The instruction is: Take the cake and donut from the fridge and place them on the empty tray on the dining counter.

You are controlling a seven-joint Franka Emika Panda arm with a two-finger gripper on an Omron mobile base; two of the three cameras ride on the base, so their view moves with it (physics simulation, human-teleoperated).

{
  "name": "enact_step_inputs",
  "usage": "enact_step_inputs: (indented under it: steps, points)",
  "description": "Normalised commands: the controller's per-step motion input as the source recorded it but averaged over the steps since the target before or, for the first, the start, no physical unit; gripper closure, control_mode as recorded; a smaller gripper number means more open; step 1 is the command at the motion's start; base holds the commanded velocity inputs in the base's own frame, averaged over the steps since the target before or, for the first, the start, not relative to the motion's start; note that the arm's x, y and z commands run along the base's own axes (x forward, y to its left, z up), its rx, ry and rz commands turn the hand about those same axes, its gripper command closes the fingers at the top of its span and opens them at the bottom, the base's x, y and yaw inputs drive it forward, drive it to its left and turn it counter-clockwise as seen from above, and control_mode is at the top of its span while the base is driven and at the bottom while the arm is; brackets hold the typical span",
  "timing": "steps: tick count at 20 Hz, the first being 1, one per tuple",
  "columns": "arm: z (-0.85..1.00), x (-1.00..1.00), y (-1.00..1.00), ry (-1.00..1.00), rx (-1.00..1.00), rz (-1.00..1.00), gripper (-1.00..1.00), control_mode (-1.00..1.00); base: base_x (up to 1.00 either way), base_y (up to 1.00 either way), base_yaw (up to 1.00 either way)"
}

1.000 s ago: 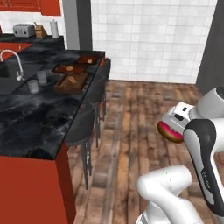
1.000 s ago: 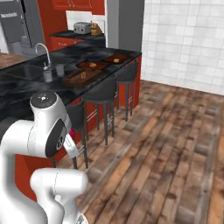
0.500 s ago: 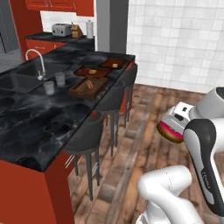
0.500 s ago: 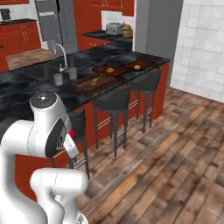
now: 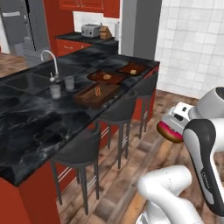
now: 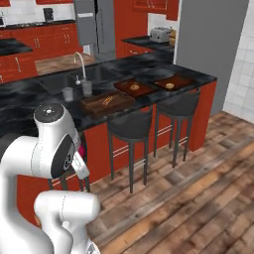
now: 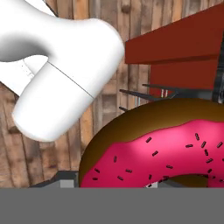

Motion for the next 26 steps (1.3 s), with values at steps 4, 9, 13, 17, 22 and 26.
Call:
enact_step_inputs:
  steps: [4, 9, 13, 17, 22, 26]
  points:
    - [0.0, 0.0, 0.0, 0.0, 0.0, 0.0, 1.0, 1.0, 0.36, -0.89, 0.32]
    - [0.0, 0.0, 0.0, 0.0, 0.0, 0.0, 1.0, 1.0, 0.34, -0.91, 0.27]
    - [0.0, 0.0, 0.0, 0.0, 0.0, 0.0, 1.0, 1.0, 0.33, -0.89, 0.25]
    - [0.0, 0.0, 0.0, 0.0, 0.0, 0.0, 1.0, 1.0, 0.36, -0.83, 0.24]
    - [0.0, 0.0, 0.0, 0.0, 0.0, 0.0, 1.0, 1.0, 0.37, -0.83, 0.25]
    - [0.0, 0.0, 0.0, 0.0, 0.0, 0.0, 1.0, 1.0, 0.38, -0.83, 0.25]
